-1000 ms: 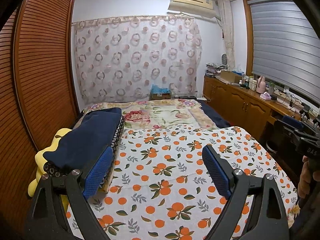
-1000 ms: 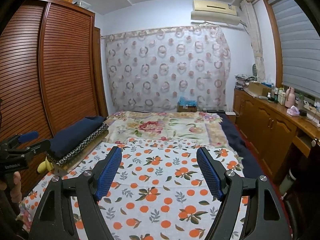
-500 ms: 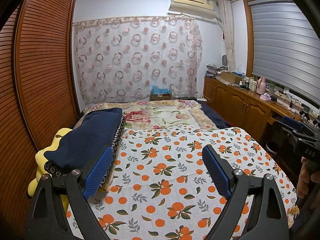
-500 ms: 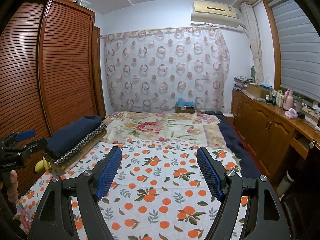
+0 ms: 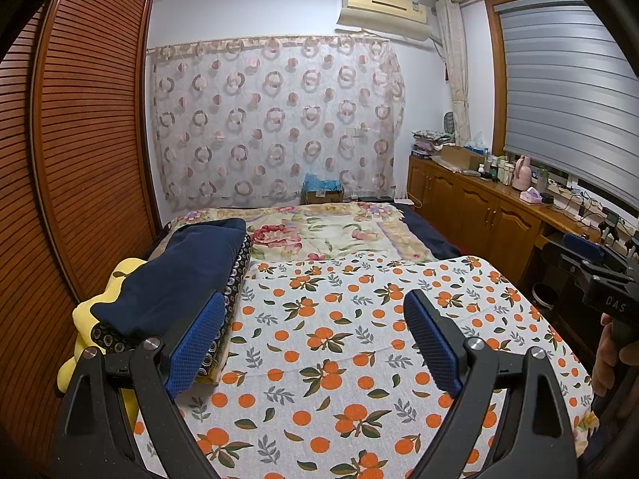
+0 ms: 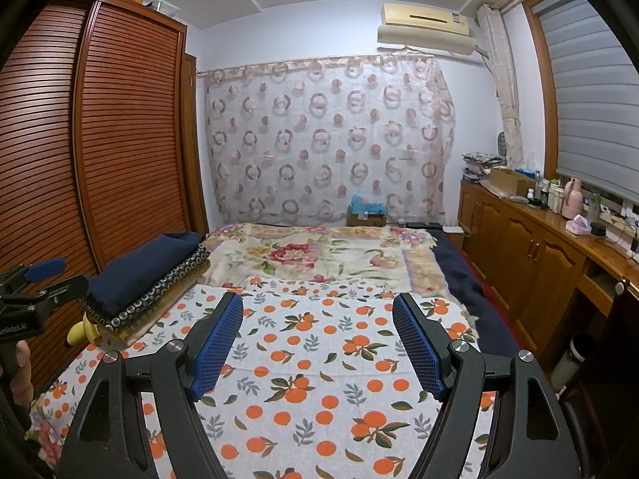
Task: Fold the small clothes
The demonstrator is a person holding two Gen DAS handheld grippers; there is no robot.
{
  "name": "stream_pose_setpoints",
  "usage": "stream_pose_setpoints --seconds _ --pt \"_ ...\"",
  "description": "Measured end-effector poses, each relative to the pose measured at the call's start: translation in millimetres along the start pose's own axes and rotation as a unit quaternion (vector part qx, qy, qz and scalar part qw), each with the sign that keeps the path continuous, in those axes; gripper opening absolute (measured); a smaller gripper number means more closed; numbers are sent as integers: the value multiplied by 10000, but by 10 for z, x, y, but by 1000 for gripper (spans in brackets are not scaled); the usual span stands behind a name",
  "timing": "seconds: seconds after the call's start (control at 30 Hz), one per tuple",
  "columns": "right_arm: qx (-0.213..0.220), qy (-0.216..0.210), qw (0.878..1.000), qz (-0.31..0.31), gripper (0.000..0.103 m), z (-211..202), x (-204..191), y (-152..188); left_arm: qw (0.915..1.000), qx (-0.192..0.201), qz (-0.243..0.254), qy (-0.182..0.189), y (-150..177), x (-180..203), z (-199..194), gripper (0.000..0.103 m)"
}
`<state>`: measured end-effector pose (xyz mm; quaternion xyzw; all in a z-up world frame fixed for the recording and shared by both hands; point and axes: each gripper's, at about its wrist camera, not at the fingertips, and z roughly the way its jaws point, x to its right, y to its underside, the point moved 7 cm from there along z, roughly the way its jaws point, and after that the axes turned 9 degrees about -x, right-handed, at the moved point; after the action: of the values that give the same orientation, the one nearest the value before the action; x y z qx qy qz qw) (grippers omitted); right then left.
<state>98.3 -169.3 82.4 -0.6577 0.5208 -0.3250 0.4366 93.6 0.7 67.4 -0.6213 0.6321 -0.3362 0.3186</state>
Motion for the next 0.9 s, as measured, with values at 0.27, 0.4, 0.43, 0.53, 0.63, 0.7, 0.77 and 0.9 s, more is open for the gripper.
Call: stream_pose_setpoints --seconds 0.27,0.4,0.43,0.53,0.63,0.7,0.77,0.9 --pt "0 -20 10000 -6 79 1 24 4 10000 4 2 -3 17 -1 9 91" --pt "2 -18 10000 -12 79 2 34 3 10000 4 4 -3 14 1 3 91" --pt "5 -17 10000 -14 79 1 41 -3 10000 8 3 -3 21 1 9 91" --pt "2 -22 10000 -11 79 3 38 4 10000 10 1 -1 17 1 2 91" --pt "1 -22 10000 -19 79 10 37 6 10000 10 8 -4 19 3 2 91" --pt "-1 -24 10000 -18 79 11 39 7 10000 7 4 0 28 4 11 91" --pt "1 -29 10000 -19 79 11 40 6 10000 8 6 0 22 4 2 91" --pt "-1 -23 10000 -15 79 12 40 8 10000 11 5 2 35 7 12 91"
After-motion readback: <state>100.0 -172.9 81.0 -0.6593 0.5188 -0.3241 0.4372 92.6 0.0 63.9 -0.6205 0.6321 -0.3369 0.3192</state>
